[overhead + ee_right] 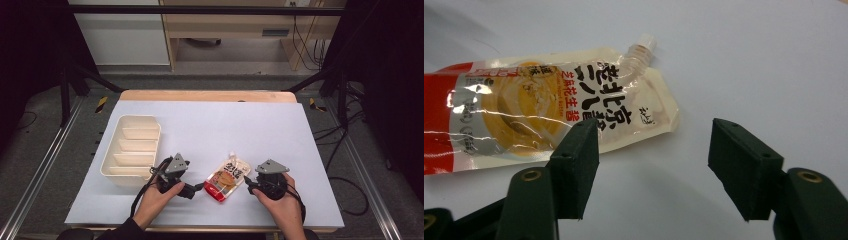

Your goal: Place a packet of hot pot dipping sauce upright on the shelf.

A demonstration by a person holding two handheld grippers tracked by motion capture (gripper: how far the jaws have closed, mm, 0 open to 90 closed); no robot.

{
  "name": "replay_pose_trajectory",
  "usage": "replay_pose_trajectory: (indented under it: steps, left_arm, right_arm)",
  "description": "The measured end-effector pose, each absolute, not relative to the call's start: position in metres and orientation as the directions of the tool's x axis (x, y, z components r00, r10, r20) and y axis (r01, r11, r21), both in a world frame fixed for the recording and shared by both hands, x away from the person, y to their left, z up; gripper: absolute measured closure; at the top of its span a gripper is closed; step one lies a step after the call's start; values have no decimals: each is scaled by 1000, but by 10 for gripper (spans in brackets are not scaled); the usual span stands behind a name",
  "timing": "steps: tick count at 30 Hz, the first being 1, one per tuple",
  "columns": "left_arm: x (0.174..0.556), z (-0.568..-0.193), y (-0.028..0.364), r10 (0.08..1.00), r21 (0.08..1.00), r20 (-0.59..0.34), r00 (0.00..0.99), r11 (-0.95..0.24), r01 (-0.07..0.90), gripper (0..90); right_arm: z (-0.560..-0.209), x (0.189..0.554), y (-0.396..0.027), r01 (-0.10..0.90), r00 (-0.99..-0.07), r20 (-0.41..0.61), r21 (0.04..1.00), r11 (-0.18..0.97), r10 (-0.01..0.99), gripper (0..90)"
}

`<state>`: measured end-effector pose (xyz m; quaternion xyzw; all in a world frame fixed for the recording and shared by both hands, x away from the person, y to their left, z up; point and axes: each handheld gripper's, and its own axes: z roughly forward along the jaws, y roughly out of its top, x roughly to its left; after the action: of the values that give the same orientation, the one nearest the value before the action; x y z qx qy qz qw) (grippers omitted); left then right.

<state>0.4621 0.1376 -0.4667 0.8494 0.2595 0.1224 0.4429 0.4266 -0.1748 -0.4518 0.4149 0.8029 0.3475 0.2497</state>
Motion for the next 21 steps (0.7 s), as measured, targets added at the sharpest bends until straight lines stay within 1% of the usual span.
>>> replay_pose_trajectory:
  steps: [6,10,13,14,18,19,20,21]
  left_arm:
    - [458,-464,138,538,823,-5,843,-477,309,50]
    - [458,-462,139,540,836,31,841,-475,274,51]
    - [461,-463,141,549,840,30,835,-467,276,52]
    - [463,-465,142,565,847,27,824,-451,282,56]
    - [465,-468,143,588,853,48,807,-445,273,59]
    - [465,-468,143,589,856,45,807,-440,273,62]
    - [466,-471,143,595,866,40,803,-422,269,61]
    - [466,-471,143,595,866,40,803,-422,269,61]
  right_arm:
    - [-447,429,-172,488,-539,-89,778,396,838,397]
    - [-440,441,-166,488,-544,-77,781,389,836,392]
    - [-435,449,-165,487,-548,-57,789,374,835,382]
    - [-431,457,-162,474,-550,-69,795,379,832,348]
    - [-428,470,-159,474,-554,-65,795,378,830,310]
    - [-429,474,-158,476,-552,-57,798,371,832,278]
    - [-432,480,-157,484,-547,-36,801,351,836,216]
    - [-432,480,-157,484,-547,-36,801,351,836,216]
